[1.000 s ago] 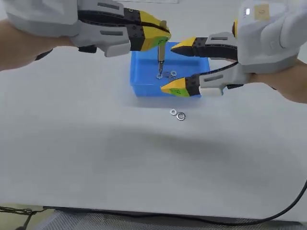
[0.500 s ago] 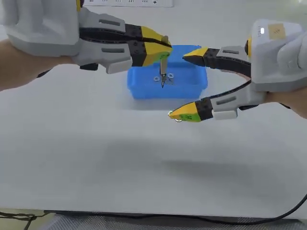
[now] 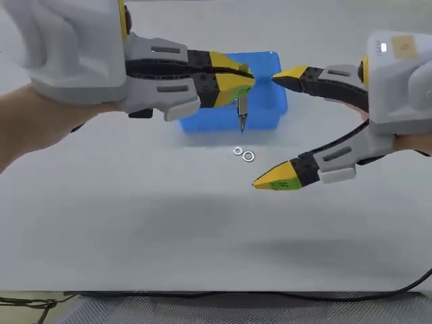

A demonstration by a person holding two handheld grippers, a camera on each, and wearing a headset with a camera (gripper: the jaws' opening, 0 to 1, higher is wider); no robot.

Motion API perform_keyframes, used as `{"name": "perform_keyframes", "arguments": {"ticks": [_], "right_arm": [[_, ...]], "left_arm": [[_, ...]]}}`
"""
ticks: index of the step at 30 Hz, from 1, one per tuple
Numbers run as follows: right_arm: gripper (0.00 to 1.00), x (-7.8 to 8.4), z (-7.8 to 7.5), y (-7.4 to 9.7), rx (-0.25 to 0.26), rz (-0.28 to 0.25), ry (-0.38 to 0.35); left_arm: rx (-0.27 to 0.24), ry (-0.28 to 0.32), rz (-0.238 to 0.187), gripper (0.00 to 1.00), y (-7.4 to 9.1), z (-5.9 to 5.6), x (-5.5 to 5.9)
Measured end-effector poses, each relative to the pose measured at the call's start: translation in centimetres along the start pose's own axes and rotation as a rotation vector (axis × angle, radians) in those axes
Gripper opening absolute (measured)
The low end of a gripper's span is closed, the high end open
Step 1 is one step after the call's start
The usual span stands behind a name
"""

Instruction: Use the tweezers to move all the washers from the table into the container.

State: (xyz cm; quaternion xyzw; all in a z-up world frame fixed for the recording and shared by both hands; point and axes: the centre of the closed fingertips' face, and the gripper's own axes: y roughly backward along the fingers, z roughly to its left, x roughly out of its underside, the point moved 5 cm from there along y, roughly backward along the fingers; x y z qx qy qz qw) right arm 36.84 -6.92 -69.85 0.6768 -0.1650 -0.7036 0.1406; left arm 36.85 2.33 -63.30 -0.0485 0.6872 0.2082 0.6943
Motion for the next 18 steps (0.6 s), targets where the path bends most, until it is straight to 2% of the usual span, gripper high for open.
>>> {"name": "perform_keyframes", "arguments": {"ticks": [5, 8, 10, 13, 18], "right_arm": [[1.00, 1.0, 1.5, 0.7, -0.023, 0.024, -0.009], [1.00, 1.5, 2.0, 1.0, -0.033, 0.034, -0.018], [1.00, 1.9, 2.2, 1.3, -0.032, 0.045, -0.023], [1.00, 2.1, 2.4, 1.6, -0.031, 0.038, -0.050], [1.00, 2.8, 2.6, 1.8, -0.031, 0.039, -0.079]], "left_arm": [[-0.003, 0.020, 0.015, 0.05, -0.1, -0.4, 1.3], [0.008, 0.019, 0.015, 0.05, -0.4, -0.9, 1.5], [0.010, 0.023, 0.029, 0.05, -0.4, -0.9, 1.8], [0.010, 0.023, 0.016, 0.05, -0.4, -0.9, 1.9], [0.002, 0.026, 0.029, 0.05, -0.8, -0.7, 2.7]]}}
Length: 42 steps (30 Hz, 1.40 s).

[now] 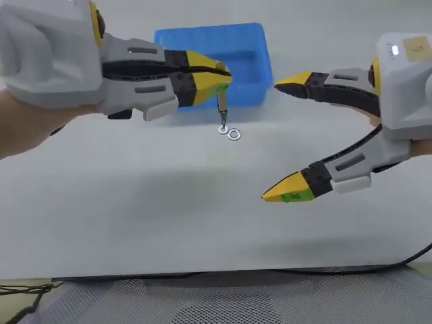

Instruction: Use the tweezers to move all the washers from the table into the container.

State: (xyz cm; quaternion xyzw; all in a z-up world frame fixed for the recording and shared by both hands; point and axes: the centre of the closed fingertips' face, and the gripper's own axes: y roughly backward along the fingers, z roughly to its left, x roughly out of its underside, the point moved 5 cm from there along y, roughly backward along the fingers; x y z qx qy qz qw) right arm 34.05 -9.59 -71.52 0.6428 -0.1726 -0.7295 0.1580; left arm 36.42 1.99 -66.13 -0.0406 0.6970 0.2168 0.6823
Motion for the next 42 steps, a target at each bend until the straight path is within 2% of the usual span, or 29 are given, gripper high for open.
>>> {"name": "perform_keyframes", "arguments": {"ticks": [8, 13, 17, 21, 28, 34, 42], "right_arm": [[0.99, 0.5, 0.1, -0.3, -0.011, -0.003, -0.034], [0.98, 0.7, 0.1, -0.5, -0.019, -0.006, -0.043], [0.98, 0.8, 0.0, -0.4, -0.018, -0.009, -0.051], [0.98, 1.0, -0.1, -0.2, -0.017, -0.006, -0.056], [0.97, 1.1, -0.3, 0.1, -0.003, -0.018, -0.080], [0.97, 1.2, 0.0, 0.0, -0.012, -0.015, -0.085], [0.96, 1.2, 0.1, -0.2, -0.019, -0.014, -0.088]], "left_arm": [[0.021, 0.005, 0.030, 0.05, -0.5, 0.4, 1.2], [0.021, 0.014, 0.023, 0.05, -0.7, 0.8, 1.3], [0.031, 0.016, 0.021, 0.05, -1.1, 0.6, 1.5], [0.039, 0.004, 0.042, 0.05, -1.4, 0.4, 1.9], [0.042, -0.004, 0.041, 0.05, -1.5, 0.3, 1.9], [0.042, -0.016, 0.058, 0.05, -1.3, 0.4, 2.4], [0.043, -0.020, 0.051, 0.05, -1.1, 0.3, 2.4]]}}
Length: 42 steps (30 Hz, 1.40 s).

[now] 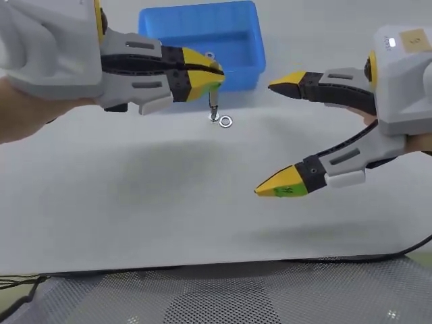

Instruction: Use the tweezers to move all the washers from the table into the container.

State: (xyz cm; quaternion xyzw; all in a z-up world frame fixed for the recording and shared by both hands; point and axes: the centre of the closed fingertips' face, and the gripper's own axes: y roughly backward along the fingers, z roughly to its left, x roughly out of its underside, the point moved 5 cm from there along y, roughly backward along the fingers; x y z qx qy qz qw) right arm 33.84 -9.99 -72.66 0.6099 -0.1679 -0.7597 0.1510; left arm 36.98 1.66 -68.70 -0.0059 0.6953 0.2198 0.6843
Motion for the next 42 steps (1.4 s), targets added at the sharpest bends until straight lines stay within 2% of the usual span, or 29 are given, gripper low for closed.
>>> {"name": "perform_keyframes", "arguments": {"ticks": [7, 12, 27, 34, 42], "right_arm": [[0.96, -0.2, -0.1, -0.2, -0.005, -0.003, 0.002], [0.95, -0.1, 0.0, -0.3, -0.007, 0.000, 0.003], [0.94, -0.1, -0.1, -0.2, -0.007, -0.006, -0.002], [0.91, -0.4, 0.0, -2.1, -0.063, 0.017, 0.027], [0.81, -1.5, -1.7, -4.2, -0.078, -0.010, 0.032]], "left_arm": [[0.032, 0.021, -0.006, 0.05, 0.4, -0.6, 0.2], [0.036, 0.044, -0.012, 0.05, 0.5, -0.5, 0.2], [0.073, 0.052, -0.004, 0.06, 0.6, -0.6, 0.5], [0.088, 0.050, 0.013, 0.06, 0.3, -0.8, 0.4], [0.097, 0.049, 0.030, 0.06, 0.2, -0.8, 0.3]]}}
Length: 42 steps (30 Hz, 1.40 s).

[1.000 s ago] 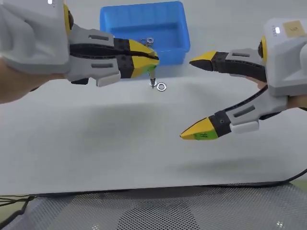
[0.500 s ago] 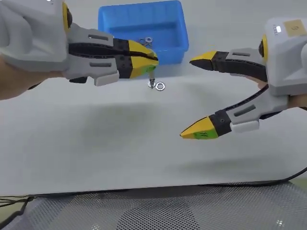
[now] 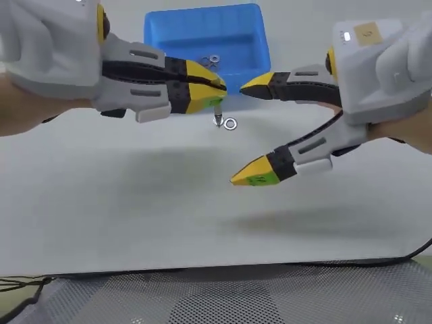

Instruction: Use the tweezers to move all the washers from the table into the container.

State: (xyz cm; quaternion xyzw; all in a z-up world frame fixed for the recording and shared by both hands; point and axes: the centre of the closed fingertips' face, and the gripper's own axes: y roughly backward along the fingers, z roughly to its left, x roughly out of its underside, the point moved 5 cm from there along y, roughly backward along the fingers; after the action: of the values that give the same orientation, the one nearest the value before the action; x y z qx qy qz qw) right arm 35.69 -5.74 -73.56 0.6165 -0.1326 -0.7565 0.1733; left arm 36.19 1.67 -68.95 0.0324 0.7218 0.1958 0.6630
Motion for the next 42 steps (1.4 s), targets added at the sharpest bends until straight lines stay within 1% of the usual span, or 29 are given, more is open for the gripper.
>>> {"name": "perform_keyframes", "arguments": {"ticks": [3, 4, 5, 6, 7, 8, 9, 10, 11, 12, 14, 15, 17, 20, 24, 26, 27, 30, 32, 35, 42], "right_arm": [[0.70, -0.2, -0.9, -0.7, 0.016, 0.004, 0.034], [0.65, 0.0, -1.5, -1.1, 0.018, 0.010, 0.042], [0.62, 0.1, -1.9, -1.3, 0.022, 0.018, 0.055], [0.58, 0.1, -2.2, -1.7, 0.030, 0.029, 0.078], [0.54, 0.3, -2.4, -1.9, 0.034, 0.045, 0.087], [0.51, 0.4, -2.5, -2.3, 0.030, 0.059, 0.103], [0.46, 0.5, -2.6, -2.4, 0.033, 0.078, 0.131], [0.41, 0.6, -2.9, -2.6, 0.047, 0.101, 0.173], [0.36, 0.6, -2.9, -2.8, 0.042, 0.103, 0.189], [0.31, 0.6, -2.8, -3.0, 0.035, 0.104, 0.183], [0.27, 0.2, -2.8, -3.3, 0.035, 0.098, 0.197], [0.25, 0.1, -2.9, -3.4, 0.037, 0.106, 0.215], [0.23, 0.0, -2.7, -3.6, 0.025, 0.110, 0.221], [0.13, -0.1, -2.4, -3.7, 0.008, 0.115, 0.241], [0.11, 0.0, -2.2, -3.7, 0.015, 0.125, 0.272], [0.11, 0.0, -2.1, -3.7, 0.021, 0.128, 0.294], [0.10, 0.0, -2.0, -3.7, 0.023, 0.125, 0.318], [0.09, -0.1, -2.0, -3.7, 0.027, 0.115, 0.323], [0.09, -0.1, -1.9, -3.8, 0.029, 0.115, 0.327], [0.09, -0.1, -1.7, -3.9, 0.023, 0.112, 0.314], [0.09, -0.4, -1.5, -4.2, 0.022, 0.104, 0.315]], "left_arm": [[0.004, 0.003, 0.004, 0.06, 0.0, 0.0, 0.0], [0.007, 0.007, 0.004, 0.06, 0.0, -0.1, 0.0], [0.008, 0.009, 0.004, 0.06, 0.0, -0.1, 0.0], [0.008, 0.010, 0.004, 0.06, -0.1, -0.1, 0.0], [0.007, 0.011, 0.005, 0.06, 0.0, -0.1, 0.0], [0.008, 0.014, 0.005, 0.06, 0.0, -0.1, 0.0], [0.008, 0.015, 0.006, 0.06, 0.0, -0.1, 0.0], [0.007, 0.015, 0.007, 0.06, 0.0, -0.1, 0.0], [0.008, 0.014, 0.008, 0.06, 0.1, -0.1, 0.1], [0.010, 0.015, 0.010, 0.06, 0.1, -0.1, 0.1], [0.008, 0.016, 0.010, 0.06, 0.1, -0.1, 0.1], [0.009, 0.018, 0.010, 0.06, 0.2, 0.0, 0.1], [0.007, 0.018, 0.010, 0.06, 0.2, 0.0, 0.1], [0.010, 0.019, 0.010, 0.06, 0.1, 0.0, 0.1], [0.013, 0.020, 0.012, 0.06, 0.1, -0.1, 0.1], [0.011, 0.022, 0.014, 0.06, 0.1, -0.1, 0.1], [0.010, 0.022, 0.015, 0.06, 0.2, -0.1, 0.1], [0.003, 0.034, 0.024, 0.06, 0.3, 0.0, 0.2], [0.001, 0.053, 0.032, 0.07, 0.4, 0.0, 0.2], [-0.004, 0.058, 0.041, 0.07, 0.6, -0.1, 0.2], [-0.014, 0.053, 0.061, 0.07, 1.0, -0.1, 0.1]]}}
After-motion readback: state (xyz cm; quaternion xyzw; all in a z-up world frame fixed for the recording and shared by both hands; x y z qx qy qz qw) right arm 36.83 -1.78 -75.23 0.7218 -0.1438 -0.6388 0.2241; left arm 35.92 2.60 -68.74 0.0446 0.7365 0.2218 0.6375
